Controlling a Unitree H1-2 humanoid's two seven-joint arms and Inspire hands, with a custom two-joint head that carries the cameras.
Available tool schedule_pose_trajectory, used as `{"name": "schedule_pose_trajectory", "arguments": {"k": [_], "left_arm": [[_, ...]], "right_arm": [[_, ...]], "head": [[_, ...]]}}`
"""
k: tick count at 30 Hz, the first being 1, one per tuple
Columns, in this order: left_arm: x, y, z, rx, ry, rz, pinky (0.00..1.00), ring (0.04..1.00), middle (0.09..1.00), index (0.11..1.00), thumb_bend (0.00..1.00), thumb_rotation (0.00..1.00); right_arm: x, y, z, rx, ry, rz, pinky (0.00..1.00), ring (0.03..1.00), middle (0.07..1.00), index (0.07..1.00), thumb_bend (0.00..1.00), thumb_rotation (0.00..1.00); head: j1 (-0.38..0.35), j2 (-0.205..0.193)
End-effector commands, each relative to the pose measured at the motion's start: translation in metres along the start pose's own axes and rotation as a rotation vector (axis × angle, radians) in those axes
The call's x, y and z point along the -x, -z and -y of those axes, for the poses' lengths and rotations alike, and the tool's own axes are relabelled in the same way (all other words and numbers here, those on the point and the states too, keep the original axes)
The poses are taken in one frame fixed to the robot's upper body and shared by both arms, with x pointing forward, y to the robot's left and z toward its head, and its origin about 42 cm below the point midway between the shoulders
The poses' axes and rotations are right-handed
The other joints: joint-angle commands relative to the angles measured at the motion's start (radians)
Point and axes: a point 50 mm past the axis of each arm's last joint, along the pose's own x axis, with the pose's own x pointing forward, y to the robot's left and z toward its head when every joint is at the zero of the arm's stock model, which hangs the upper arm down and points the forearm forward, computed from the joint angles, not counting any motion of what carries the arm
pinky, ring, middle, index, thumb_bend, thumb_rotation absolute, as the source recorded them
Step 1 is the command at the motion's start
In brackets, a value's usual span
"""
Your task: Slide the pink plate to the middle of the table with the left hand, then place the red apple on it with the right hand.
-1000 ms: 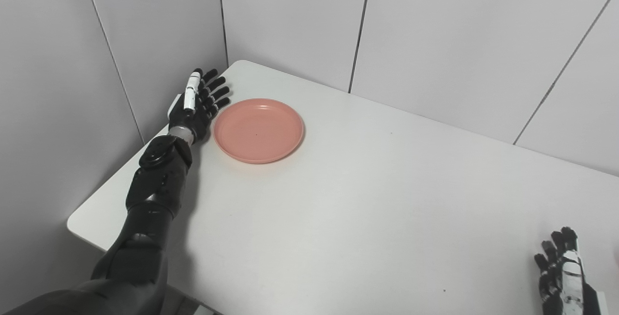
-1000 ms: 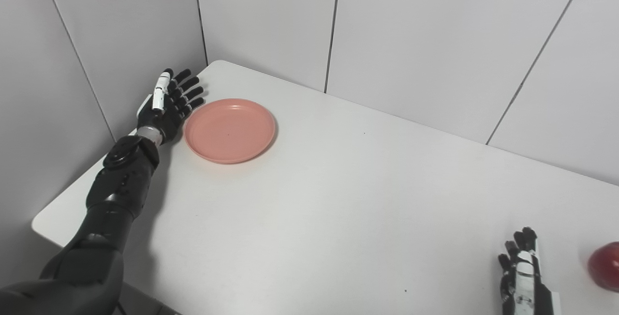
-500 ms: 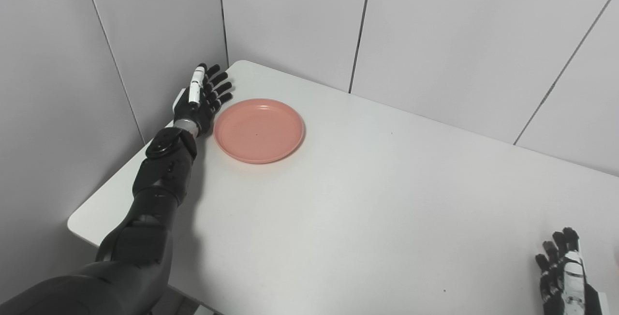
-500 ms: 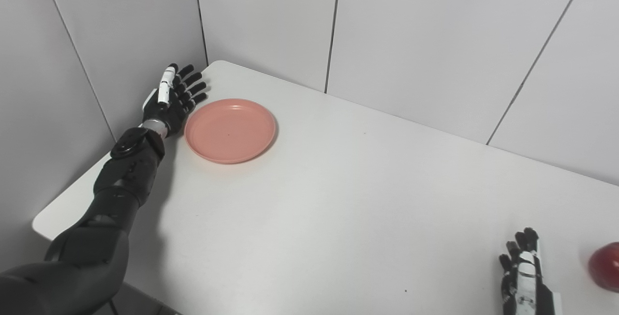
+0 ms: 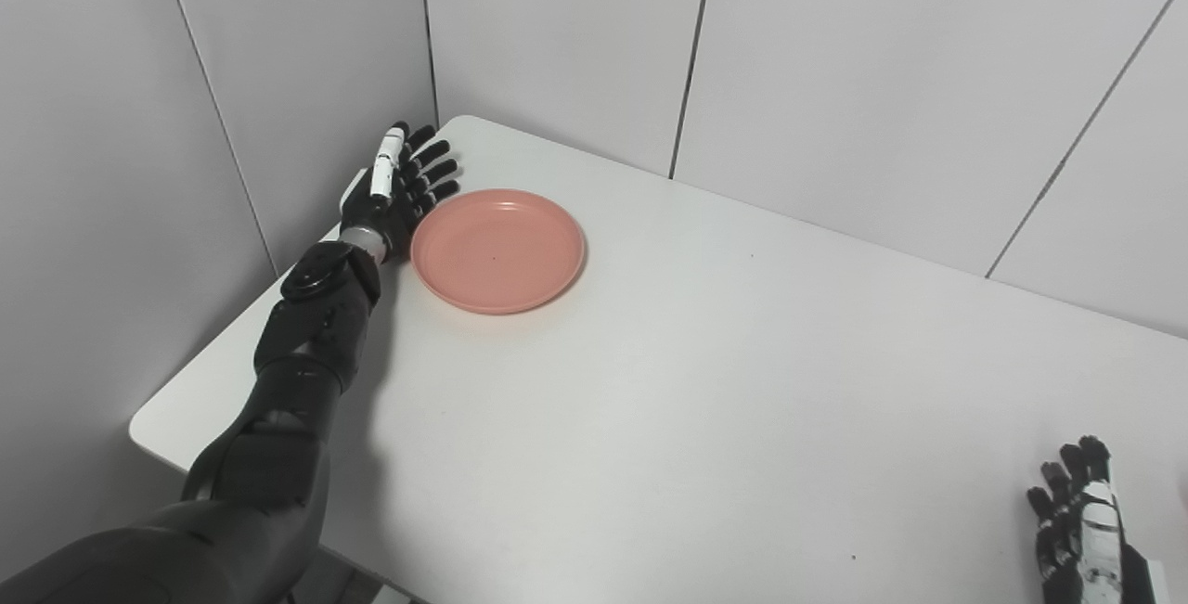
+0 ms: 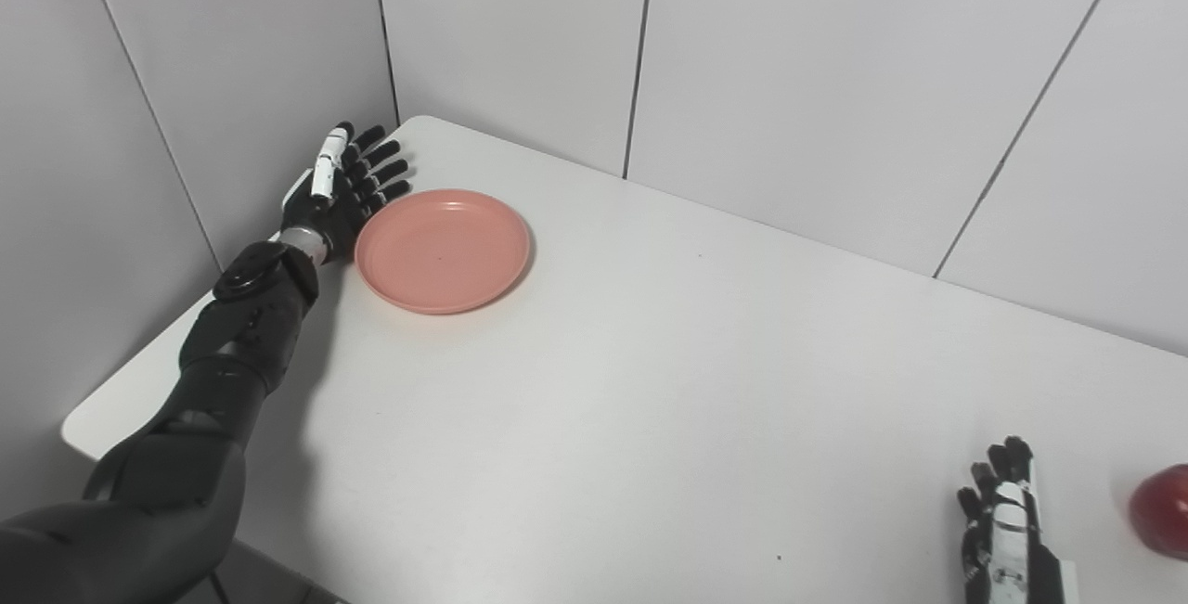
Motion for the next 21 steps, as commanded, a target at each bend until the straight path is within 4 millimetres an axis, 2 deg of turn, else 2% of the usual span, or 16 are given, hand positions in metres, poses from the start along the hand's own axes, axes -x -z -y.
{"name": "schedule_pose_trajectory", "arguments": {"k": [1, 21], "left_arm": [[-0.003, -0.015, 0.000, -0.017, 0.026, 0.008, 0.83, 0.857, 0.875, 0.856, 0.34, 1.00], [0.017, -0.007, -0.001, 0.013, 0.093, -0.034, 0.81, 0.844, 0.867, 0.848, 0.29, 1.00]], "right_arm": [[-0.005, -0.012, -0.001, 0.001, -0.015, 0.058, 1.00, 1.000, 1.000, 1.000, 0.06, 1.00], [-0.006, -0.013, -0.002, 0.003, -0.016, 0.052, 1.00, 1.000, 1.000, 1.000, 0.08, 1.00]], "head": [[-0.001, 0.000], [-0.004, 0.005]]}}
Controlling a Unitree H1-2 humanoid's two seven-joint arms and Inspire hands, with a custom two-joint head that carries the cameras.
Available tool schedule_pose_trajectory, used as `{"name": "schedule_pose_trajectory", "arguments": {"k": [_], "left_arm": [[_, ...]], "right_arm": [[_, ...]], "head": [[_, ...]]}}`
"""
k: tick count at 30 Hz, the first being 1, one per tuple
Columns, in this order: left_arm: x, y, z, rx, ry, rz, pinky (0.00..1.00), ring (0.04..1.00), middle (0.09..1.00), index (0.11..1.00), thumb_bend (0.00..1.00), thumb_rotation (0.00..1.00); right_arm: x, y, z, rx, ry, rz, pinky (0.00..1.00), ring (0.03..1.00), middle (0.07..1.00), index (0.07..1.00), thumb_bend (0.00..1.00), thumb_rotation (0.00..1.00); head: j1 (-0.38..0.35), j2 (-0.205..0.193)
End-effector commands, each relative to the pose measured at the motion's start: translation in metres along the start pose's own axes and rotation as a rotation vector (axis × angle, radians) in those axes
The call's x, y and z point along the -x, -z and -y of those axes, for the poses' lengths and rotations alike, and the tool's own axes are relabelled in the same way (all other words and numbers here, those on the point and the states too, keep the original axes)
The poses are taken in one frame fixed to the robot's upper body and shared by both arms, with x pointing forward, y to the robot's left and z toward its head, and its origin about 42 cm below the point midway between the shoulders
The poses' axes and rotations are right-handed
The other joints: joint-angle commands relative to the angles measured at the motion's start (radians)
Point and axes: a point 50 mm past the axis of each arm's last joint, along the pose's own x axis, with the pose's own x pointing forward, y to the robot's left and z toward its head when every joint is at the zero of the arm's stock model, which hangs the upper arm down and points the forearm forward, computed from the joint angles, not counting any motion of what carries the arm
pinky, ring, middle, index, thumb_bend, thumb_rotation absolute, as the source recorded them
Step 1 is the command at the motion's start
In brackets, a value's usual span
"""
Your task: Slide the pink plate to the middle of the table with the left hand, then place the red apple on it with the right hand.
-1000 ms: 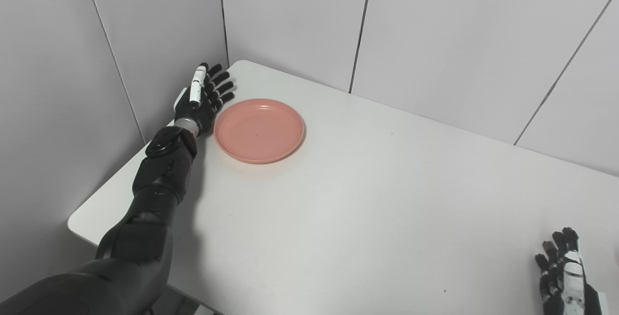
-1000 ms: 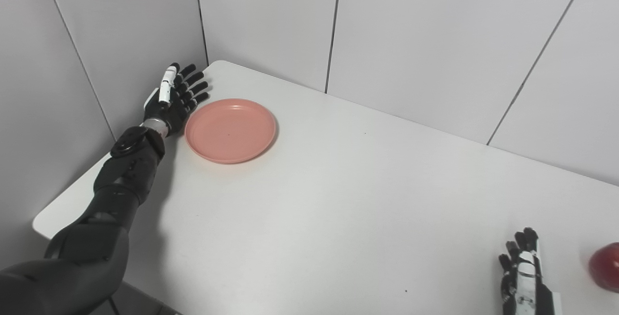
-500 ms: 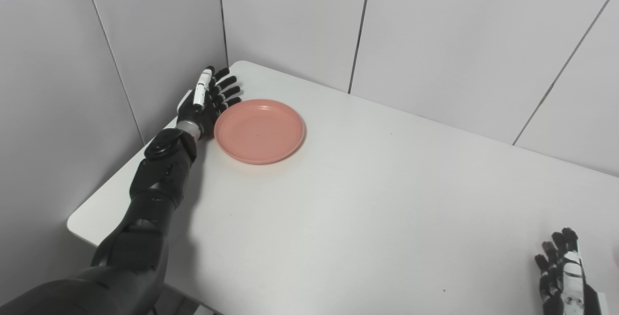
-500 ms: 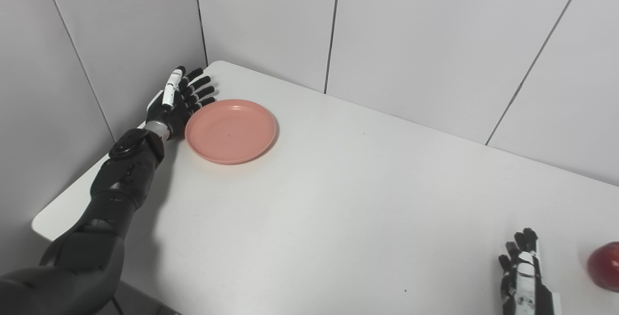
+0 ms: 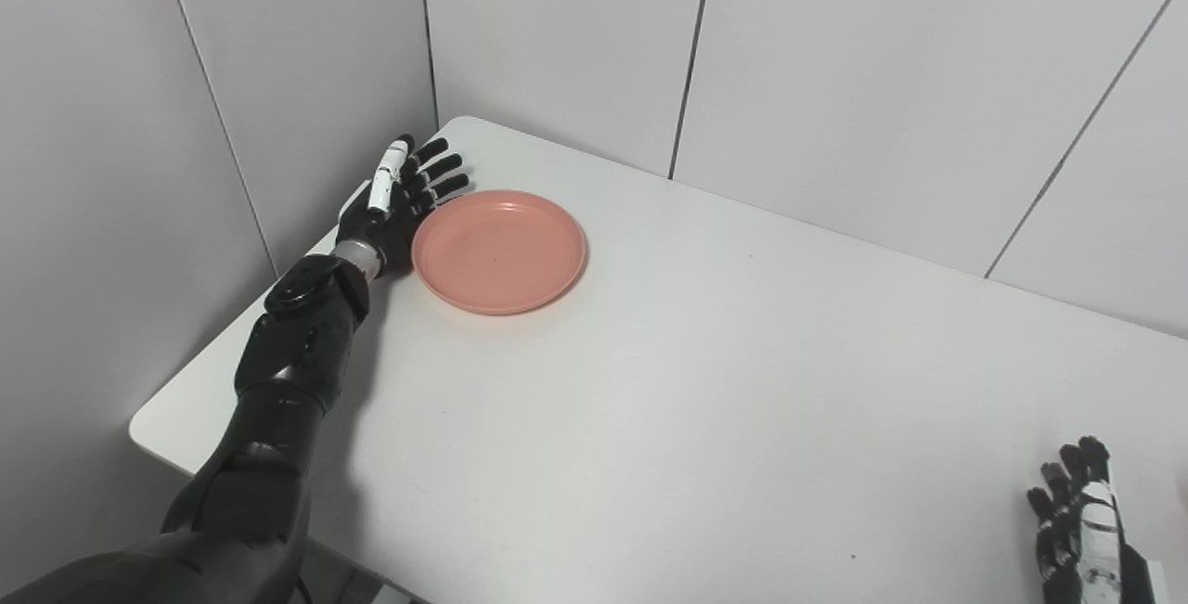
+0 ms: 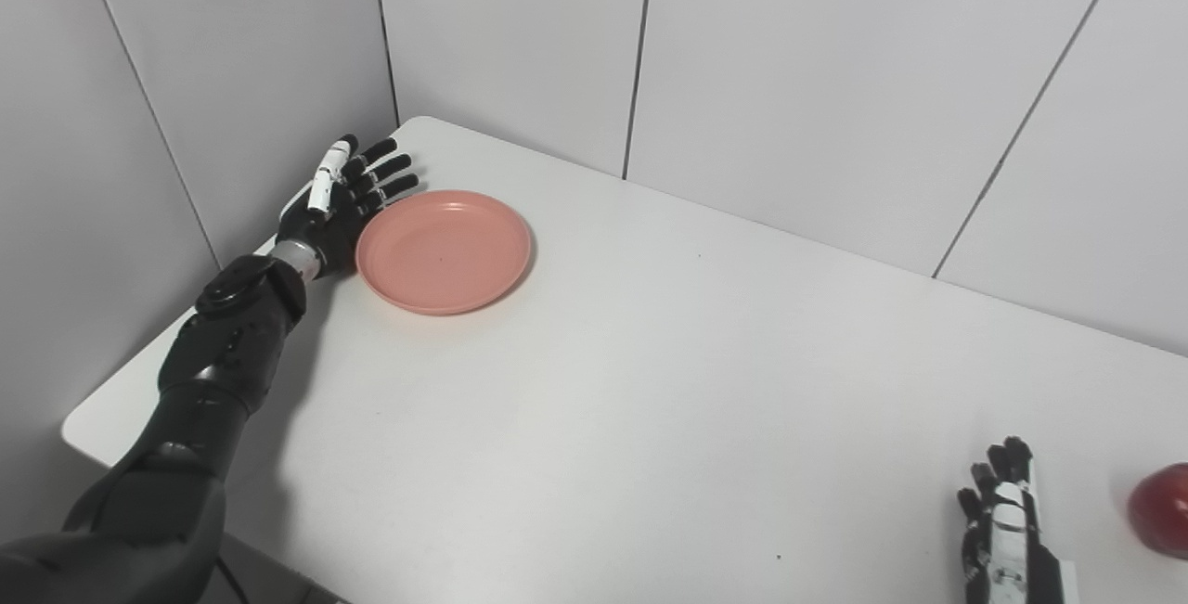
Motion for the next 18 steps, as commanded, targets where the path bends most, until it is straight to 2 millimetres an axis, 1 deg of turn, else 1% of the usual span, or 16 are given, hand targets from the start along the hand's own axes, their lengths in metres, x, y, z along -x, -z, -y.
{"name": "schedule_pose_trajectory", "arguments": {"k": [1, 7, 16, 18], "left_arm": [[0.000, -0.007, 0.003, 0.001, 0.021, 0.003, 0.81, 0.845, 0.869, 0.851, 0.29, 1.00], [0.002, -0.005, 0.009, 0.025, 0.033, 0.003, 0.81, 0.843, 0.864, 0.848, 0.29, 1.00], [0.003, 0.004, 0.026, 0.042, 0.030, 0.009, 0.83, 0.856, 0.876, 0.858, 0.30, 1.00], [0.001, 0.006, 0.029, 0.050, 0.036, 0.013, 0.85, 0.864, 0.882, 0.862, 0.30, 1.00]], "right_arm": [[-0.006, -0.013, -0.002, -0.002, -0.015, 0.053, 1.00, 1.000, 1.000, 1.000, 0.08, 1.00], [-0.006, -0.012, -0.002, 0.001, -0.012, 0.056, 1.00, 1.000, 1.000, 1.000, 0.06, 1.00], [-0.006, -0.013, -0.002, 0.002, -0.011, 0.053, 1.00, 1.000, 1.000, 1.000, 0.07, 1.00], [-0.006, -0.013, -0.002, 0.005, -0.016, 0.052, 1.00, 1.000, 1.000, 1.000, 0.08, 1.00]], "head": [[-0.002, 0.000], [-0.003, -0.001], [-0.005, 0.001], [-0.005, 0.001]]}}
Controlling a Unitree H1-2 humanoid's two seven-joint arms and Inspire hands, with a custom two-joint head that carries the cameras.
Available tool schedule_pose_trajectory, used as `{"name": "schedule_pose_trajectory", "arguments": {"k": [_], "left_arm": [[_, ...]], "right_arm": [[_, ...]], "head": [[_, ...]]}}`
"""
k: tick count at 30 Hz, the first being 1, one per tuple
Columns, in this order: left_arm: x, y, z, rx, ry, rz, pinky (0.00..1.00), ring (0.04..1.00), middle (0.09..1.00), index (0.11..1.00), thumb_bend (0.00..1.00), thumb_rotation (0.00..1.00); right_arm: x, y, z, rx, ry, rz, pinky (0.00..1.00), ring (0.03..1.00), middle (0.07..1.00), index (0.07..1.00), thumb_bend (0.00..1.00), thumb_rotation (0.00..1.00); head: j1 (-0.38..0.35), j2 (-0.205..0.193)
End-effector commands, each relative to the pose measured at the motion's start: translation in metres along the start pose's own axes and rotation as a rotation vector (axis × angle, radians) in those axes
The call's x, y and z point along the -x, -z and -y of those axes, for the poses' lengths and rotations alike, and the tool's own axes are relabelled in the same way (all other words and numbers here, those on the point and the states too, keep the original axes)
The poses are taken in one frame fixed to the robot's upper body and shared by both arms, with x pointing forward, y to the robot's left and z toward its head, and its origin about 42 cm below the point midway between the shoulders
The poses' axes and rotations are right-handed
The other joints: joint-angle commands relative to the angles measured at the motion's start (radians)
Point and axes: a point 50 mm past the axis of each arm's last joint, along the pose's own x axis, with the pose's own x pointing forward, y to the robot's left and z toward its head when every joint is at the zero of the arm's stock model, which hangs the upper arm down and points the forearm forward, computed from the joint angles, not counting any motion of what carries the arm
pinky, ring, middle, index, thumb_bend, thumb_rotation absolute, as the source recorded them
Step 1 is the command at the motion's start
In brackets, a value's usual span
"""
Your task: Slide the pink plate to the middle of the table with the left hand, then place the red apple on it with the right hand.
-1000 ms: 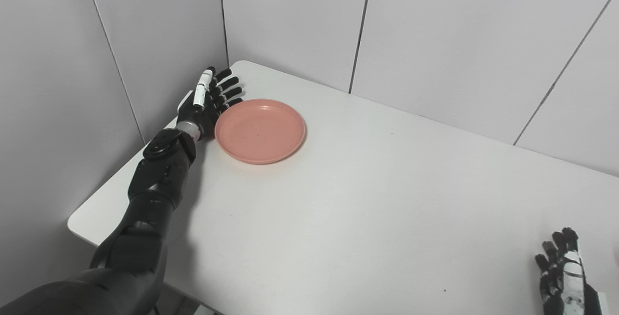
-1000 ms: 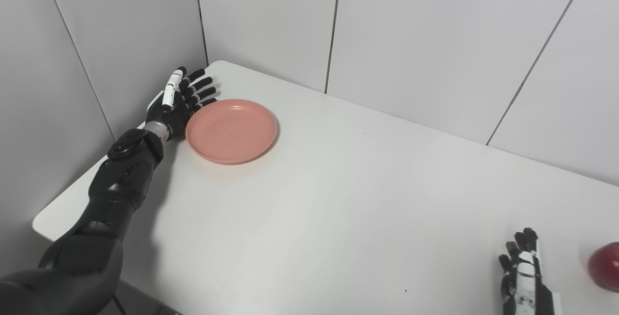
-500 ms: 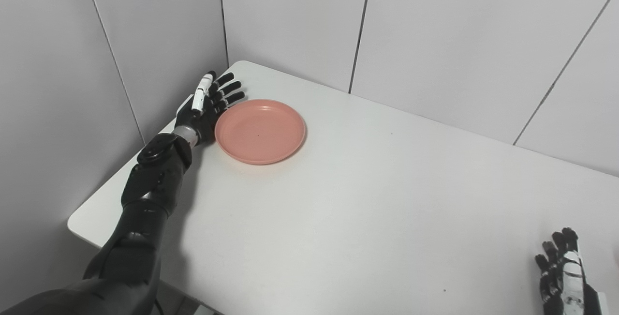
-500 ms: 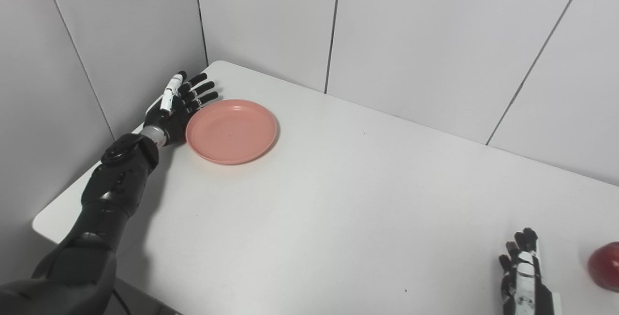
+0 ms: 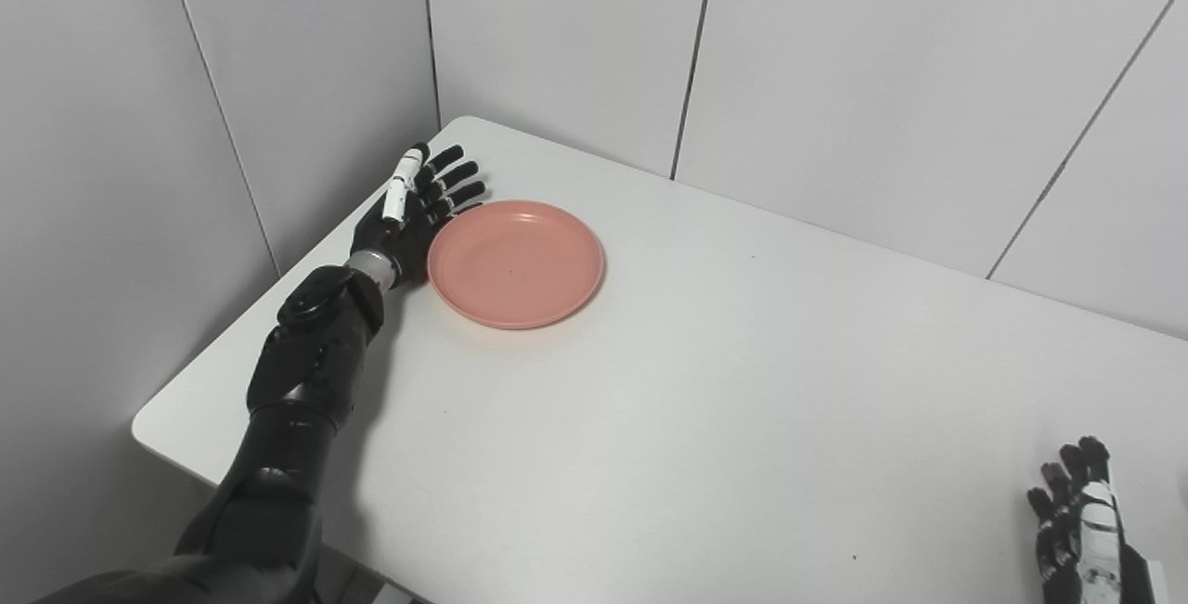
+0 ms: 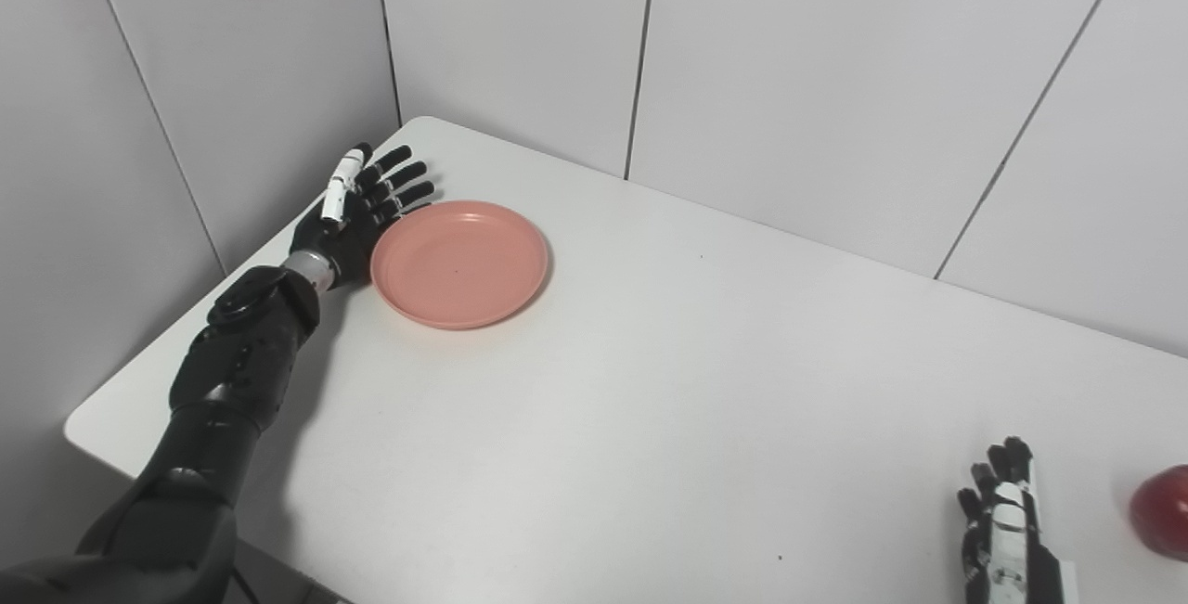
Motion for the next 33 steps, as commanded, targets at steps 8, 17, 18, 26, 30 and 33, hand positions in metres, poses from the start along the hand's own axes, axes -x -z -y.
{"name": "schedule_pose_trajectory", "arguments": {"k": [8, 17, 18, 26, 30, 33], "left_arm": [[-0.009, 0.000, 0.017, 0.024, -0.001, 0.019, 0.86, 0.871, 0.888, 0.868, 0.31, 1.00], [-0.012, 0.009, 0.028, 0.039, -0.013, 0.015, 0.87, 0.873, 0.889, 0.872, 0.31, 1.00], [-0.012, 0.010, 0.029, 0.039, -0.013, 0.014, 0.87, 0.874, 0.889, 0.870, 0.30, 1.00], [-0.013, 0.014, 0.034, 0.038, -0.005, 0.012, 0.88, 0.875, 0.885, 0.861, 0.30, 1.00], [-0.013, 0.013, 0.036, 0.042, -0.009, 0.011, 0.87, 0.869, 0.880, 0.856, 0.30, 1.00], [-0.012, 0.013, 0.038, 0.040, -0.005, 0.010, 0.87, 0.873, 0.885, 0.861, 0.30, 1.00]], "right_arm": [[-0.006, -0.014, -0.003, -0.007, -0.014, 0.053, 1.00, 1.000, 1.000, 1.000, 0.08, 1.00], [-0.006, -0.013, -0.002, -0.004, -0.018, 0.060, 1.00, 1.000, 1.000, 1.000, 0.08, 1.00], [-0.006, -0.013, -0.002, -0.004, -0.018, 0.060, 1.00, 1.000, 1.000, 1.000, 0.08, 1.00], [-0.007, -0.013, -0.003, -0.016, -0.017, 0.067, 1.00, 1.000, 1.000, 1.000, 0.08, 1.00], [-0.006, -0.012, -0.003, -0.020, -0.017, 0.062, 1.00, 1.000, 1.000, 1.000, 0.08, 1.00], [-0.006, -0.012, -0.003, -0.023, -0.018, 0.064, 1.00, 1.000, 1.000, 1.000, 0.08, 1.00]], "head": [[-0.005, 0.003], [-0.010, 0.005], [-0.010, 0.005], [-0.012, 0.005], [-0.014, 0.007], [-0.016, 0.008]]}}
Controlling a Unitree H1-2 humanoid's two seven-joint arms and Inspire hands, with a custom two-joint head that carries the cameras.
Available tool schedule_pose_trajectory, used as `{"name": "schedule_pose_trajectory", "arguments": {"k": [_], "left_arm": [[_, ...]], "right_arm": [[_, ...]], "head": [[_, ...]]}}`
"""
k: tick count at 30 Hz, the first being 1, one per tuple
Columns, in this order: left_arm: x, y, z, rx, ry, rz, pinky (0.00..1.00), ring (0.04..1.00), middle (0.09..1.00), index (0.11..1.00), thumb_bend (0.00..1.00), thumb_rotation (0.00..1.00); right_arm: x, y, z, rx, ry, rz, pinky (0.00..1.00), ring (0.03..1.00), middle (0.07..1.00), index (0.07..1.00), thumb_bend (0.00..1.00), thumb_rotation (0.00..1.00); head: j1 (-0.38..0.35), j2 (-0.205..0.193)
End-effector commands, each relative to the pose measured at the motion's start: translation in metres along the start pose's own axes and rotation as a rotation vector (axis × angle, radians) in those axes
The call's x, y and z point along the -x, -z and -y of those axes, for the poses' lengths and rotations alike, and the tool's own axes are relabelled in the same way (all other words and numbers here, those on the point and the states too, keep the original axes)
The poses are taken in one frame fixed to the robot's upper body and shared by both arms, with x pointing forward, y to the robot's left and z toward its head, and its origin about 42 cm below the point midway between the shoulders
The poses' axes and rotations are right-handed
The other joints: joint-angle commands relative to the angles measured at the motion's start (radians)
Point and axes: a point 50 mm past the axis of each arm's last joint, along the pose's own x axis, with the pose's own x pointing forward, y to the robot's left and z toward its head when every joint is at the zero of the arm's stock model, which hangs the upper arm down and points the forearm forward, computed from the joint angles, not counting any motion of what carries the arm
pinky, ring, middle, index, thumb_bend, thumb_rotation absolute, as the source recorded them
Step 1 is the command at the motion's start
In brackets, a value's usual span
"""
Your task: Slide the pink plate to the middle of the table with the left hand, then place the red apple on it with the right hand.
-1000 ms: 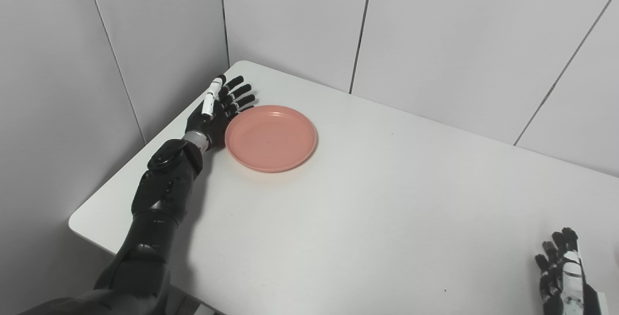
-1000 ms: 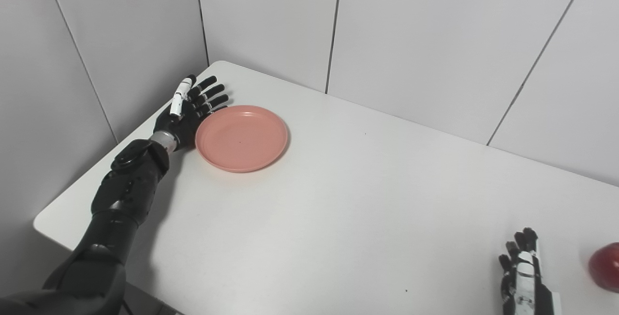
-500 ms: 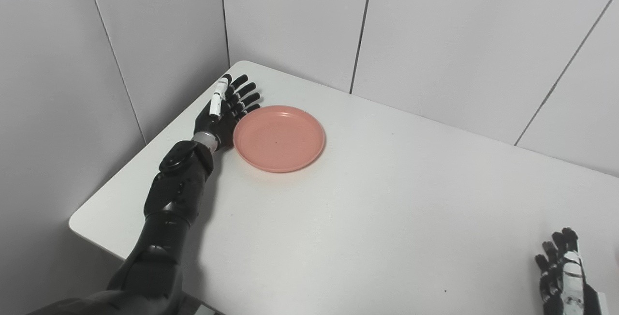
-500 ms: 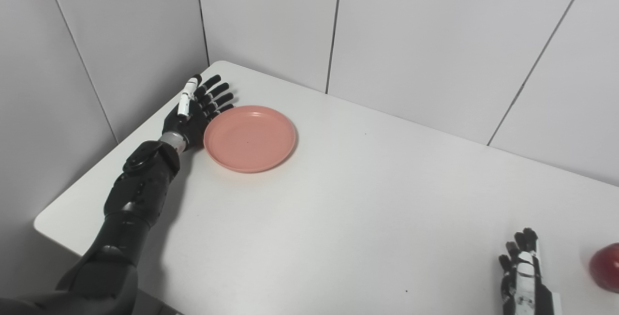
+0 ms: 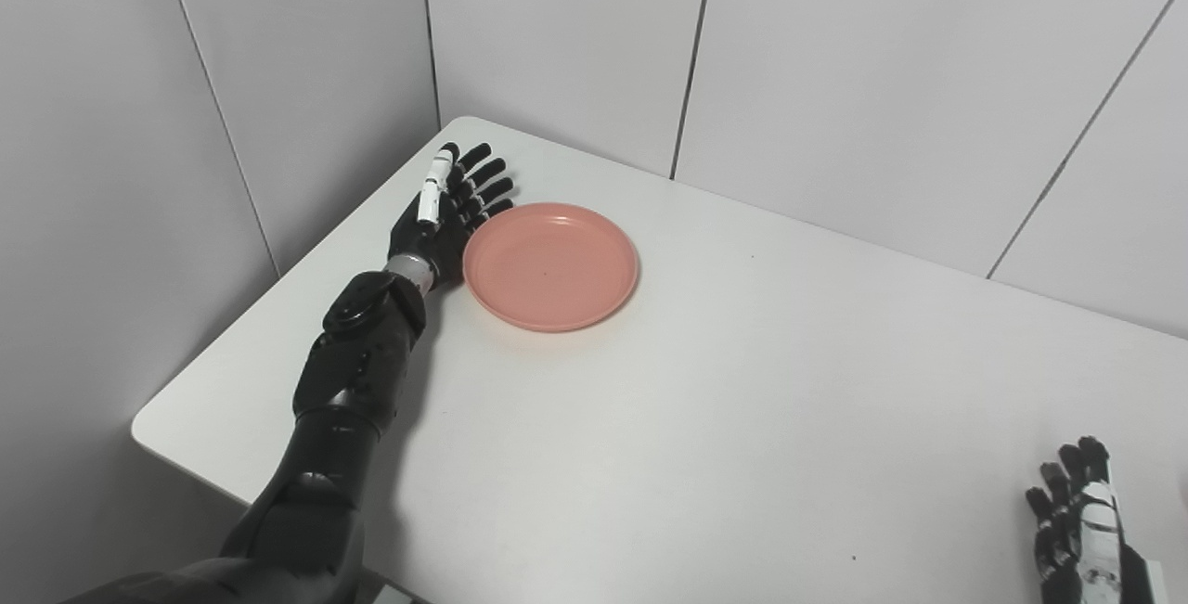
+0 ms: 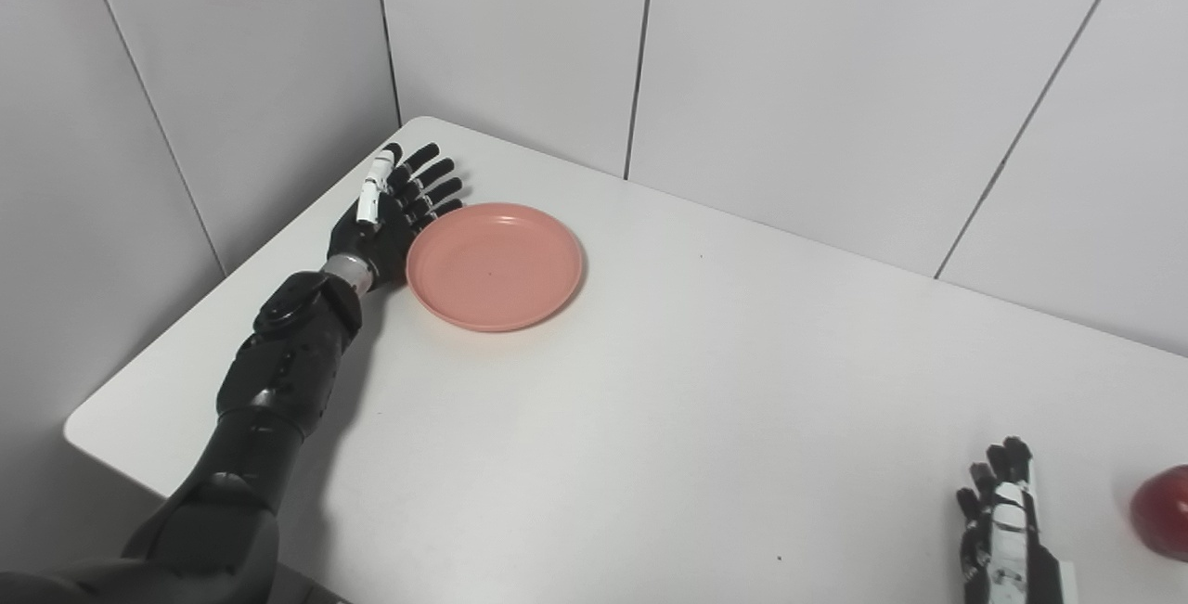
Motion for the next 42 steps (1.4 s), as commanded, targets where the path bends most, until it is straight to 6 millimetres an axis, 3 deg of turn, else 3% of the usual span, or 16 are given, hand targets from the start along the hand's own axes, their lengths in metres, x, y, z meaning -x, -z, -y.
{"name": "schedule_pose_trajectory", "arguments": {"k": [1, 42], "left_arm": [[-0.003, -0.003, 0.006, -0.009, 0.003, -0.008, 0.87, 0.871, 0.883, 0.858, 0.30, 1.00], [-0.009, 0.021, 0.035, 0.018, 0.071, -0.051, 0.87, 0.869, 0.878, 0.864, 0.32, 1.00]], "right_arm": [[-0.006, -0.012, -0.003, -0.008, -0.018, 0.066, 1.00, 1.000, 1.000, 1.000, 0.08, 1.00], [-0.007, -0.008, -0.003, -0.001, -0.004, 0.066, 1.00, 1.000, 1.000, 1.000, 0.08, 1.00]], "head": [[-0.002, 0.001], [-0.017, 0.015]]}}
